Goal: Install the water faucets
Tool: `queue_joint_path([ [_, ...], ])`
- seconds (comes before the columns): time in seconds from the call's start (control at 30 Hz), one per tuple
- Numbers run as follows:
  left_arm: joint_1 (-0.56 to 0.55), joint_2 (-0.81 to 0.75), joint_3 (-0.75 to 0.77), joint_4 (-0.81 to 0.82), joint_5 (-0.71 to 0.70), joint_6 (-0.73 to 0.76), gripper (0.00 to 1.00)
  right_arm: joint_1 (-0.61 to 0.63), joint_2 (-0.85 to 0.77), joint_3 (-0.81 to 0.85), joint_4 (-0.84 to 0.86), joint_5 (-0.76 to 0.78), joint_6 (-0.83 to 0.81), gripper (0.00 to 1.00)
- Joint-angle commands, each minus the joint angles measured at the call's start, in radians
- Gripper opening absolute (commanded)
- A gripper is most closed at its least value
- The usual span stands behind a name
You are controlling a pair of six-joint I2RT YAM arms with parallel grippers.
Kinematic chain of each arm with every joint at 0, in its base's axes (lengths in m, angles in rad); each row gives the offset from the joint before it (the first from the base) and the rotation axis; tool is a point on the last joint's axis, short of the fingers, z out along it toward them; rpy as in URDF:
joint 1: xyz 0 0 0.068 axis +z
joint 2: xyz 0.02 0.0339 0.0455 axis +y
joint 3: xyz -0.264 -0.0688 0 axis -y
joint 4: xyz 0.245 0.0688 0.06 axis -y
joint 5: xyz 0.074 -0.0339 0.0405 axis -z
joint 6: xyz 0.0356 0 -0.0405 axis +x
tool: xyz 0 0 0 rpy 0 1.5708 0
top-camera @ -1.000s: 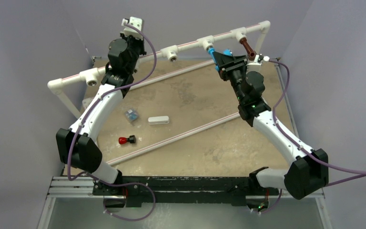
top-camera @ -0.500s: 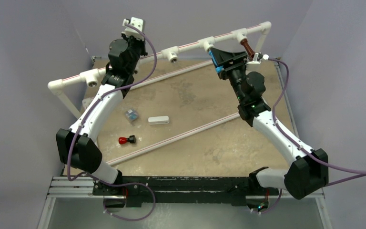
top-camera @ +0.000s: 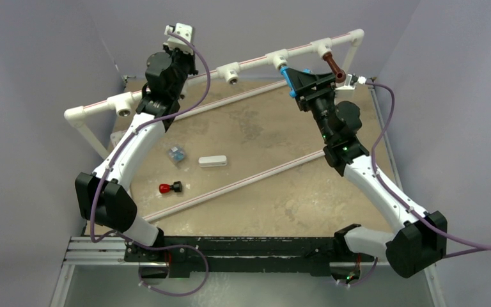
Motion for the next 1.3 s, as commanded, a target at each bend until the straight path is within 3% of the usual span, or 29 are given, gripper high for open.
queue_joint_path([
  [0.0,-0.022,0.026,-0.035,-0.143,0.045,0.004,0.0,-0.003,-0.041,-0.022,0.006,0.039,-0.031,0.77],
  [0.33,-0.022,0.024,-0.037,-0.142,0.043,0.005,0.0,-0.011,-0.061,-0.037,-0.034,0.06,-0.061,0.78],
  [0.5,-0.021,0.023,-0.038,-0.141,0.042,0.009,0.0,-0.018,-0.133,-0.063,-0.101,0.093,-0.152,0.79],
  [0.83,-0.022,0.027,-0.036,-0.143,0.039,0.01,0.0,-0.026,-0.296,0.0,-0.296,0.08,-0.569,0.86],
  [1.27,-0.022,0.027,-0.034,-0.143,0.038,0.011,0.0,-0.026,-0.325,0.161,-0.503,-0.072,-1.37,0.87],
])
